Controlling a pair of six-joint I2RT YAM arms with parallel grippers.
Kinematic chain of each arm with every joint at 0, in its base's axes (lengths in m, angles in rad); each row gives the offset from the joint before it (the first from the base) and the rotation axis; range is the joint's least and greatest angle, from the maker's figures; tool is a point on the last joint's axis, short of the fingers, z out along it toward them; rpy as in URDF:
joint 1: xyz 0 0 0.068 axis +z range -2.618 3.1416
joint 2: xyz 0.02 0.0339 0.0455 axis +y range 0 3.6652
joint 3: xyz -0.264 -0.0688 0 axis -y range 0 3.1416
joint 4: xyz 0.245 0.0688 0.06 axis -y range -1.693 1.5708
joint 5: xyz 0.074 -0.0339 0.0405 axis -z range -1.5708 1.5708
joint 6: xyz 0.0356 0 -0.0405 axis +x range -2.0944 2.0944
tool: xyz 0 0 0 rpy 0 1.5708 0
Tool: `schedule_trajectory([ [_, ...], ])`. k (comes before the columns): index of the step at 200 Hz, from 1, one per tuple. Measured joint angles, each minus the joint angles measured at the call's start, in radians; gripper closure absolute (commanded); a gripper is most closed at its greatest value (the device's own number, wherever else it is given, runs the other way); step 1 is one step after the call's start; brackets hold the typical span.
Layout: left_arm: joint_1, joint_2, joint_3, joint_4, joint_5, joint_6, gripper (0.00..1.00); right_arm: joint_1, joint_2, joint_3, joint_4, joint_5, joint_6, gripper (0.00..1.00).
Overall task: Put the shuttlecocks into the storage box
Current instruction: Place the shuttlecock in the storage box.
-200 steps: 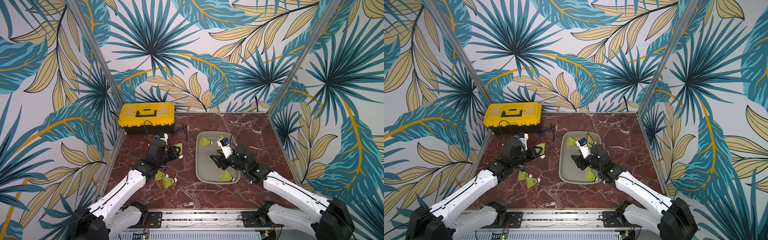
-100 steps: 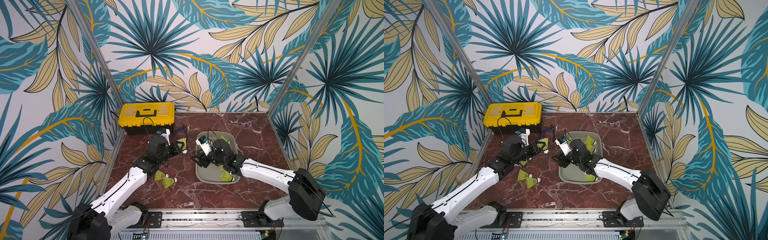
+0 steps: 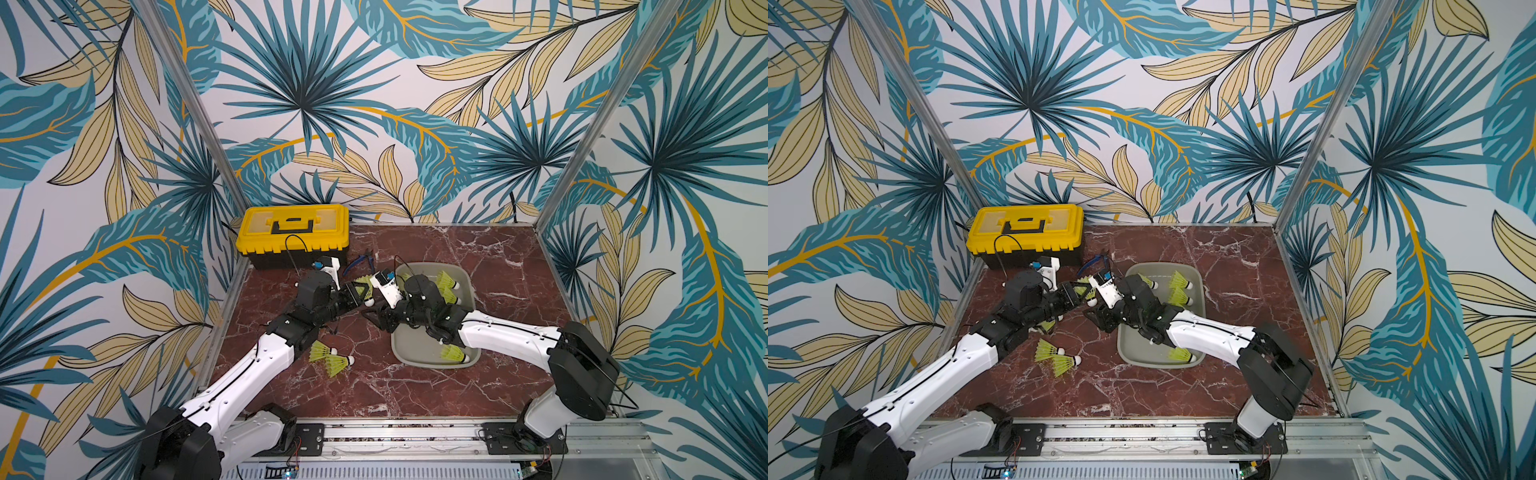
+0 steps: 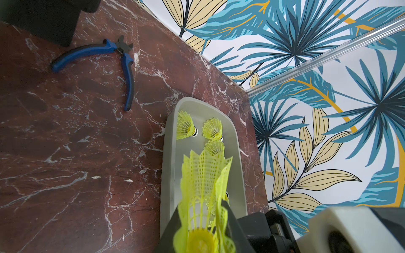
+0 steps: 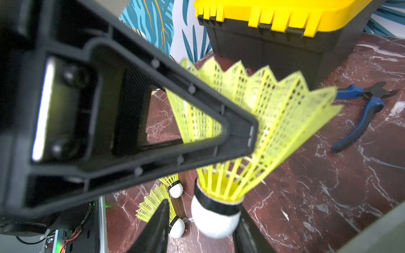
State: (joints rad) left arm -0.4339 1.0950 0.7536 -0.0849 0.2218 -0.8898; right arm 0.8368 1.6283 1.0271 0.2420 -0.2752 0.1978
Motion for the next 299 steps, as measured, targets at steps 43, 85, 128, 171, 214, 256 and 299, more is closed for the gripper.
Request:
schedule_trajectory([
  [43, 0.000, 0.000, 0.000, 0.014, 0.000, -0.013, 0.73, 0.004, 0.002, 0.001, 0.014, 0.016, 0.008, 0.67],
  [85, 0.000, 0.000, 0.000, 0.032, 0.001, -0.027, 0.73, 0.005, 0.002, 0.001, 0.036, 0.059, 0.017, 0.61],
  [128, 0.000, 0.000, 0.000, 0.045, 0.003, -0.037, 0.74, 0.005, 0.014, 0.001, 0.047, 0.080, 0.031, 0.56],
  [171, -0.004, 0.000, -0.002, 0.048, 0.002, -0.041, 0.74, 0.006, 0.014, 0.001, 0.054, 0.084, 0.038, 0.51],
  [214, -0.006, 0.000, -0.002, 0.055, 0.000, -0.042, 0.74, 0.007, 0.015, 0.002, 0.056, 0.088, 0.039, 0.50],
  [256, -0.013, 0.000, -0.003, 0.066, -0.001, -0.043, 0.74, 0.007, 0.016, 0.005, 0.068, 0.104, 0.042, 0.50],
  [299, -0.016, 0.000, -0.011, 0.071, -0.002, -0.042, 0.74, 0.007, 0.029, 0.016, 0.074, 0.114, 0.049, 0.70],
])
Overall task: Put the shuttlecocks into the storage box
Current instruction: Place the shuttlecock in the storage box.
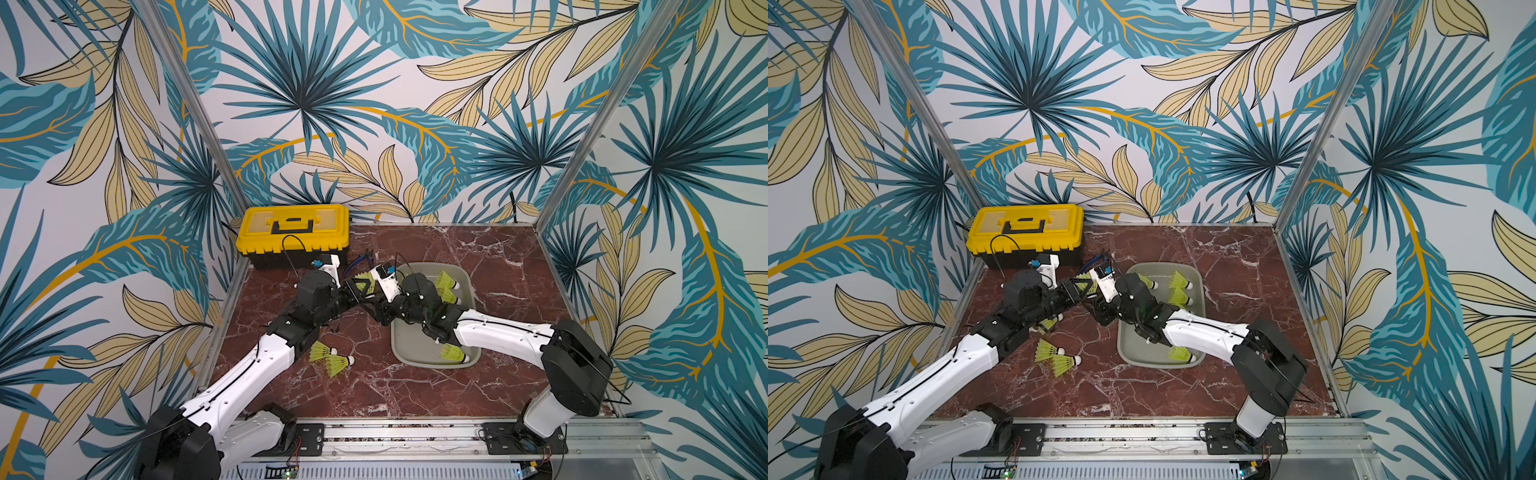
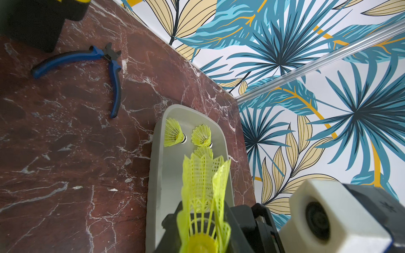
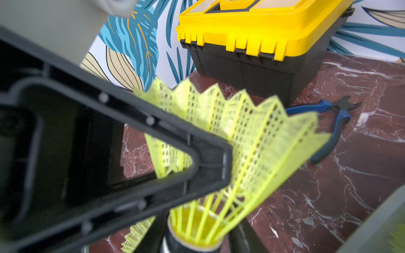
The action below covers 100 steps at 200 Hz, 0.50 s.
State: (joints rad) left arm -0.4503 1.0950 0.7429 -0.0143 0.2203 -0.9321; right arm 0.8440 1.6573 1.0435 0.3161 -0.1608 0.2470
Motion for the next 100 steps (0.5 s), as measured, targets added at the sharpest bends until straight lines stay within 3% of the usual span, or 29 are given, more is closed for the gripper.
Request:
schedule_trajectory([
  [23, 0.000, 0.000, -0.002, 0.000, 0.000, 0.000, 0.69, 0.001, 0.000, 0.000, -0.002, 0.019, -0.001, 0.78],
  [43, -0.001, 0.000, -0.002, -0.003, -0.002, 0.008, 0.49, 0.001, 0.000, 0.000, -0.009, 0.042, -0.004, 0.82],
  [58, -0.001, -0.002, -0.002, -0.021, -0.011, 0.016, 0.40, 0.001, 0.000, 0.000, -0.017, 0.062, -0.015, 0.82],
  [100, 0.006, -0.036, 0.010, -0.155, -0.060, 0.131, 0.34, 0.001, -0.035, -0.026, -0.112, 0.135, -0.109, 0.82],
])
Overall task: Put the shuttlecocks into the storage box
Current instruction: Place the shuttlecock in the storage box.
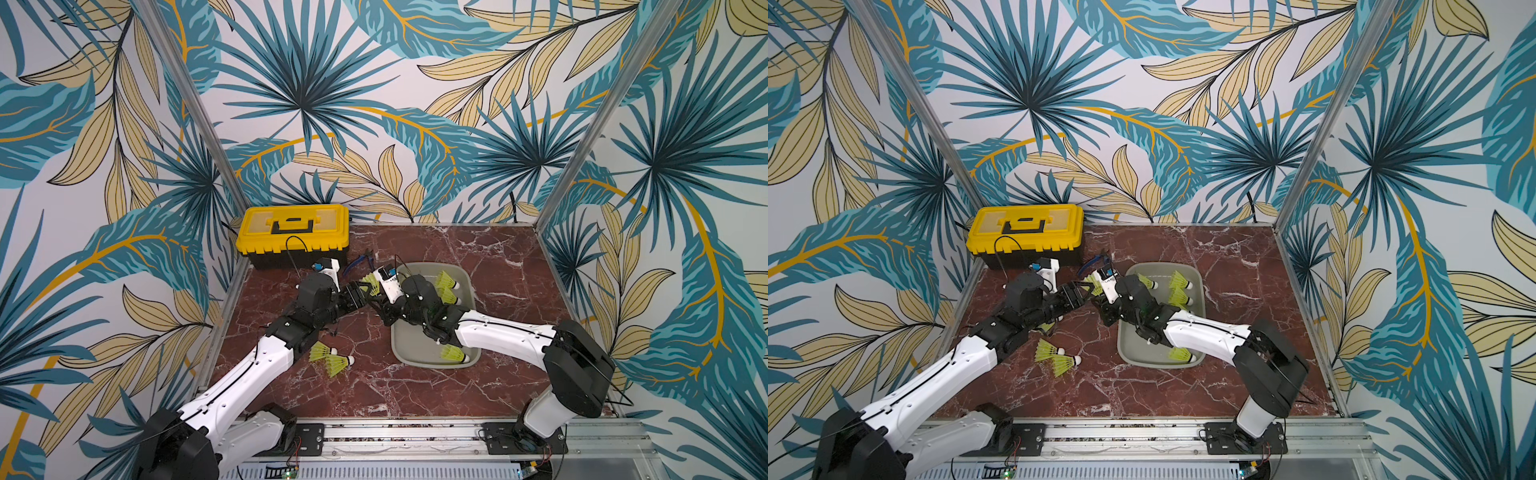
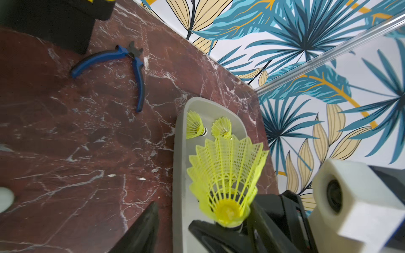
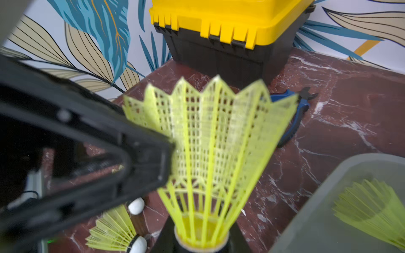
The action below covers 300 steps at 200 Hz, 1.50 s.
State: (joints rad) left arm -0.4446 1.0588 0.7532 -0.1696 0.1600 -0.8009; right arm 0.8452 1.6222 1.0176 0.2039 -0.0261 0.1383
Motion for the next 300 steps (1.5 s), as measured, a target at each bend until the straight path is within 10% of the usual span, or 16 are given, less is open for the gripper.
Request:
schedule_trajectory([
  [119, 0.029, 0.122, 0.304, -0.378, 0.345, 0.578, 0.55, 0.000, -0.155, -0.031, -0.285, -0.043, -0.306, 0.82],
  [219, 0.034, 0.167, 0.329, -0.450, 0.481, 0.650, 0.73, 0.000, -0.156, -0.031, -0.319, -0.078, -0.341, 0.82],
  [250, 0.034, 0.192, 0.331, -0.455, 0.503, 0.656, 0.94, 0.000, -0.156, -0.031, -0.323, -0.079, -0.341, 0.81],
  [300, 0.034, 0.214, 0.332, -0.433, 0.534, 0.608, 1.00, 0.000, -0.157, -0.034, -0.328, -0.057, -0.339, 0.58],
])
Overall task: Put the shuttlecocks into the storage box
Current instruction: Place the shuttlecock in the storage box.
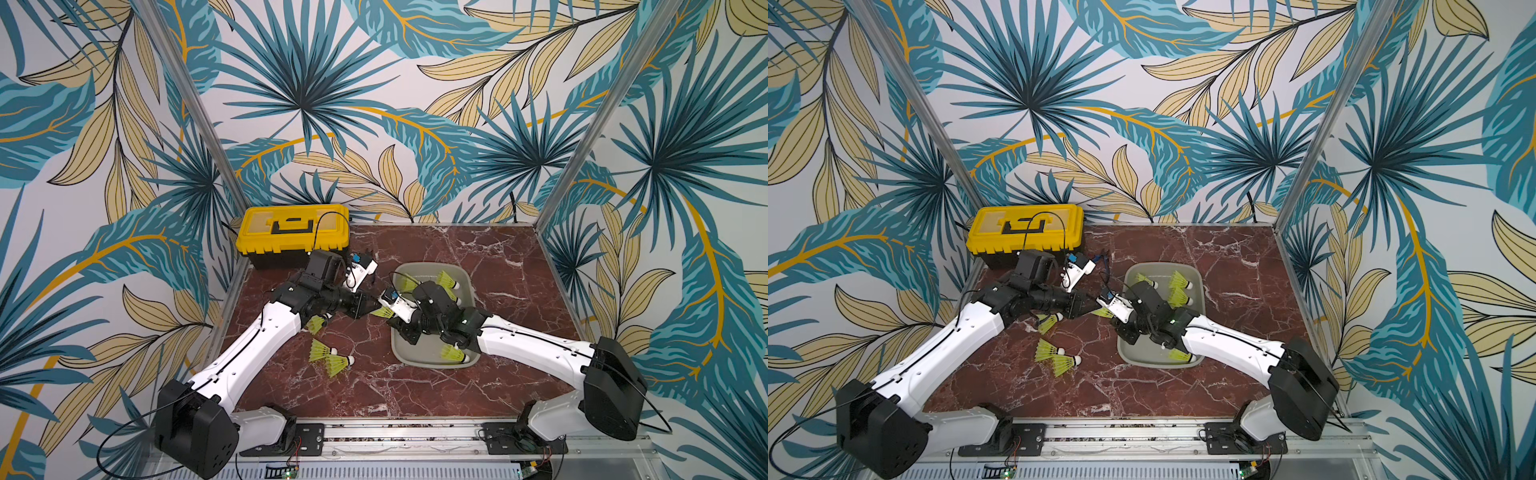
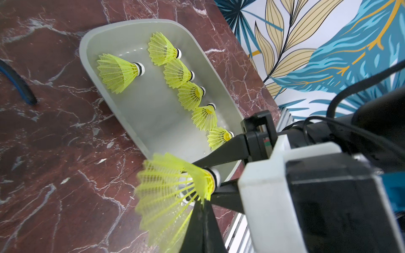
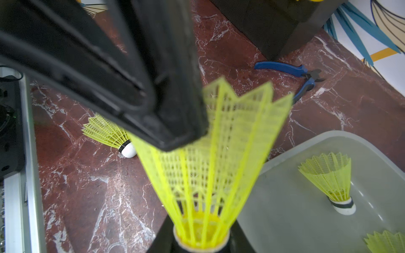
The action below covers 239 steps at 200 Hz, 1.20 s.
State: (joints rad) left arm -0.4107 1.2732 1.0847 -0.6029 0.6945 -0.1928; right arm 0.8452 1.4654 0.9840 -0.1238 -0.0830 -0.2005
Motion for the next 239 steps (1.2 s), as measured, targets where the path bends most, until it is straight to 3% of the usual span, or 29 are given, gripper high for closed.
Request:
schedule_trajectory([
  [36, 0.000, 0.003, -0.002, 0.159, 0.006, -0.164, 1.00, -0.001, -0.042, -0.054, 0.048, 0.059, 0.019, 0.41],
  [106, -0.019, 0.074, -0.032, 0.491, -0.103, -0.443, 1.00, -0.001, -0.302, -0.277, 0.151, 0.283, 0.063, 0.35],
  [181, -0.114, 0.291, -0.031, 0.624, -0.165, -0.530, 1.00, -0.001, -0.629, -0.404, 0.138, 0.510, 0.123, 0.35],
  [239, -0.154, 0.459, -0.006, 0.657, -0.167, -0.559, 1.00, -0.001, -0.694, -0.430, 0.108, 0.563, 0.140, 0.35],
])
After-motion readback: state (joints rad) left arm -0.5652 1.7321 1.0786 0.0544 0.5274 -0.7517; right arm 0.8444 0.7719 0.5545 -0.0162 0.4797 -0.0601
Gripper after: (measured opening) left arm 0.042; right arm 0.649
